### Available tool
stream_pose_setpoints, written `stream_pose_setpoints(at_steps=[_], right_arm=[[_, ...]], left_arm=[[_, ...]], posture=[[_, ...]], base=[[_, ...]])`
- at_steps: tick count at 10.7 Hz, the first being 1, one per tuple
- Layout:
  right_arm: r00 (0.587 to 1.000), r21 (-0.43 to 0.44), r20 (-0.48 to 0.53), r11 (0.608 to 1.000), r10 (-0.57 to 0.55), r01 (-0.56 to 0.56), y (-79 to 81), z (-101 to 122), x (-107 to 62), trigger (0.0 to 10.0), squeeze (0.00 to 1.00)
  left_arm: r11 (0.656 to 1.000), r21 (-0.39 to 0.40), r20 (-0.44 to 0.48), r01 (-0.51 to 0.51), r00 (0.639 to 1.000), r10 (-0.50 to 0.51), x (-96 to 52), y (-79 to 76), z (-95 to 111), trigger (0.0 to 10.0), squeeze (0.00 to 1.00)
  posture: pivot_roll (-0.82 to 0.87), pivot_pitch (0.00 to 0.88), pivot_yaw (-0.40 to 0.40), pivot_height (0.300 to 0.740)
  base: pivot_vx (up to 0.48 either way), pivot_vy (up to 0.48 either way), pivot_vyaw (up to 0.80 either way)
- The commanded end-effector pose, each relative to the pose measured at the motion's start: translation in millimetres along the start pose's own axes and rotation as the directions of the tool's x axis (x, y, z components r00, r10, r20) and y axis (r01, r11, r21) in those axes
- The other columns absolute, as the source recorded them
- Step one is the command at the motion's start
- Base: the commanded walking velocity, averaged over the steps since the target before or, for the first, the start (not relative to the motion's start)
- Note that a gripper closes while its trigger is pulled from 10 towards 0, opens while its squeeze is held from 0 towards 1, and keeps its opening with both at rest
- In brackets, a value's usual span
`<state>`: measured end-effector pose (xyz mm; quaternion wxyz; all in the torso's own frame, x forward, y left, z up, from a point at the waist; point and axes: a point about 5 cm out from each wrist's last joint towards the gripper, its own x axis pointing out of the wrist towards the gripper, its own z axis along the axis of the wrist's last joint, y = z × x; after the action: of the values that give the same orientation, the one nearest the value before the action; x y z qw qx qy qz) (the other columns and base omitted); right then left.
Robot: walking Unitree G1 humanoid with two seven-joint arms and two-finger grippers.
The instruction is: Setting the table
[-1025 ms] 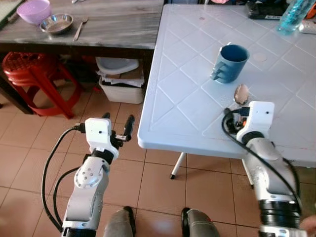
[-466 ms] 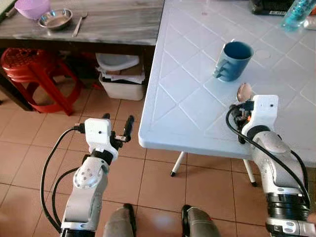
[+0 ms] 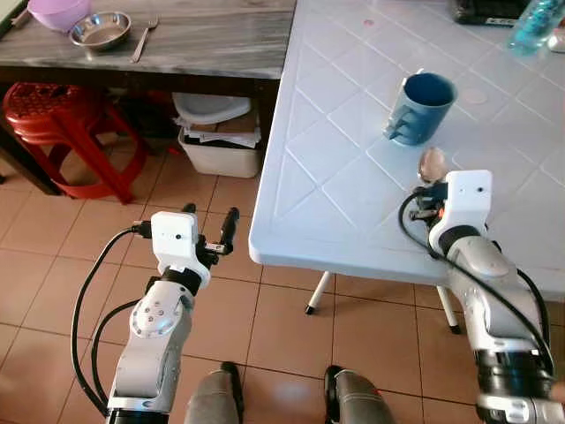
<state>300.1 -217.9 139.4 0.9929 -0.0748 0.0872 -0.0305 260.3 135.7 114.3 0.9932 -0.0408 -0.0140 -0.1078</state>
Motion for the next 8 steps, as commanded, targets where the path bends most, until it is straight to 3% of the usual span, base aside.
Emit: stream_pose_setpoints(at_steps=[1,2,3,4,5,6,8], right_arm=[[0.99,-0.033,-0.14,0.999,-0.029,0.025,-4.2,-32.3,-6.0,0.0,0.0],[0.99,-0.057,-0.14,0.998,-0.034,0.027,-0.8,-38.7,-12.2,0.0,0.0],[0.992,-0.08,-0.119,0.996,-0.038,0.029,3.3,-39.8,-16.3,2.4,0.0],[0.994,-0.107,-0.097,0.994,-0.041,0.031,4.7,-38.5,-17.9,8.0,0.0],[0.996,-0.139,-0.078,0.989,-0.053,0.042,4.8,-39.4,-20.6,10.0,0.0],[0.994,-0.118,-0.101,0.992,-0.05,0.038,5.5,-46.6,-23.9,10.0,1.0],[0.994,-0.14,-0.099,0.989,-0.056,0.042,6.6,-47.7,-24.7,10.0,1.0]], left_arm=[[1.0,0.012,-0.002,0.005,1.0,-0.005,-2.2,1.4,1.1,10.0,0.0],[1.0,0.012,-0.003,0.005,1.0,-0.005,-2.2,1.3,1.0,10.0,0.0],[1.0,0.012,-0.001,0.007,1.0,-0.007,-1.4,1.2,1.4,10.0,0.0],[1.0,0.014,0.001,0.007,1.0,-0.008,-0.7,1.2,1.8,10.0,0.0],[1.0,0.016,0.003,0.009,1.0,-0.009,0.0,1.3,2.2,10.0,0.0],[1.0,0.016,0.002,0.009,1.0,-0.009,0.5,1.5,2.3,10.0,0.0],[1.0,0.017,0.003,0.008,1.0,-0.008,0.9,2.1,2.6,10.0,0.0]], posture=[[-0.01,0.247,0.073,0.74],[-0.02,0.249,0.074,0.74],[-0.02,0.251,0.076,0.74],[-0.02,0.252,0.078,0.74],[-0.02,0.254,0.078,0.74],[-0.02,0.254,0.078,0.74],[-0.02,0.253,0.079,0.74]], base=[[0.0,0.0,0.0],[0.0,0.0,0.0],[0.0,0.0,0.0],[0.0,0.0,0.0],[0.0,0.0,0.0],[0.0,0.0,0.0],[0.0,0.0,0.0]])
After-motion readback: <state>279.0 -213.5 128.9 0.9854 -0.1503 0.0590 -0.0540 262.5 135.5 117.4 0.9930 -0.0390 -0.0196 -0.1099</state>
